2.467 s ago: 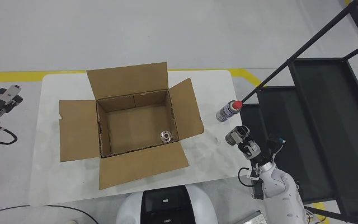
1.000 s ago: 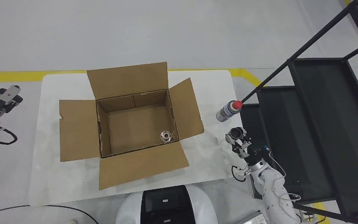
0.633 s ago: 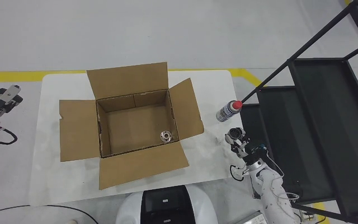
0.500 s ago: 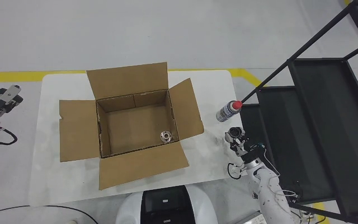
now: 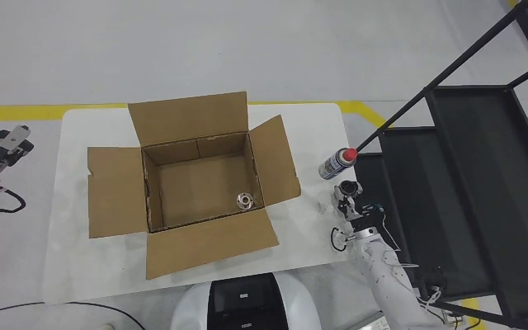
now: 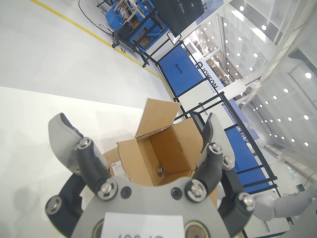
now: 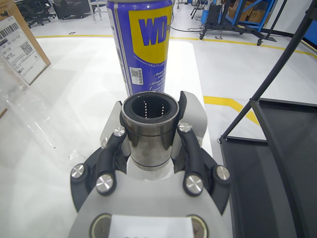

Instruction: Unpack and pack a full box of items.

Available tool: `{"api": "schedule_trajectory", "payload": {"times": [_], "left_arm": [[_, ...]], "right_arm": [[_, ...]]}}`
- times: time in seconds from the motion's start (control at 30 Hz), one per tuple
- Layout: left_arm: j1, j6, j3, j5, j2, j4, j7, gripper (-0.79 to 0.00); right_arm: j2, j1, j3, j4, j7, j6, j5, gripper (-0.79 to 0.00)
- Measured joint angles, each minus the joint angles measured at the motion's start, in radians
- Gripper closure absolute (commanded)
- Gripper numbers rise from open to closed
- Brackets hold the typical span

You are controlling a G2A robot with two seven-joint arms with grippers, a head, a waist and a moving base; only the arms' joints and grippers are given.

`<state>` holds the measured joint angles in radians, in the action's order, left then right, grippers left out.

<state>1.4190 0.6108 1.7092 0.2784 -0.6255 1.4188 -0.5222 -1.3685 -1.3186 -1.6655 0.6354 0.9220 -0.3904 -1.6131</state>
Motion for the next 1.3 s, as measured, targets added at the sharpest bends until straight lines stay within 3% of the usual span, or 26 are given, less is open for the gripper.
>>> {"api": "schedule_trajectory", "payload": {"times": [0.13,0.17,0.2,0.23,0.6,0.8,1.03,1.3], "left_arm": [[0.0,0.0,0.0,0.0,0.0,0.0,0.0,-0.785],[0.0,0.0,0.0,0.0,0.0,0.0,0.0,-0.785],[0.0,0.0,0.0,0.0,0.0,0.0,0.0,-0.785],[0.0,0.0,0.0,0.0,0.0,0.0,0.0,-0.785],[0.0,0.0,0.0,0.0,0.0,0.0,0.0,-0.785],[0.0,0.0,0.0,0.0,0.0,0.0,0.0,-0.785],[0.0,0.0,0.0,0.0,0.0,0.0,0.0,-0.785],[0.0,0.0,0.0,0.0,0.0,0.0,0.0,-0.785]], "right_arm": [[0.003,0.024,0.012,-0.05,0.02,0.005,0.005,0.0],[0.004,0.028,0.014,-0.058,0.022,0.004,0.009,-0.071],[0.004,0.032,0.016,-0.066,0.023,0.003,0.013,-0.379],[0.004,0.036,0.019,-0.073,0.022,0.0,0.015,-0.785],[0.01,0.026,0.042,-0.079,0.033,-0.011,0.053,-0.785],[0.022,-0.031,0.053,0.024,0.042,-0.063,0.041,-0.785],[0.061,-0.233,-0.003,0.415,-0.06,-0.19,0.013,-0.785],[0.075,-0.439,-0.054,0.856,-0.248,-0.248,0.074,-0.785]]}}
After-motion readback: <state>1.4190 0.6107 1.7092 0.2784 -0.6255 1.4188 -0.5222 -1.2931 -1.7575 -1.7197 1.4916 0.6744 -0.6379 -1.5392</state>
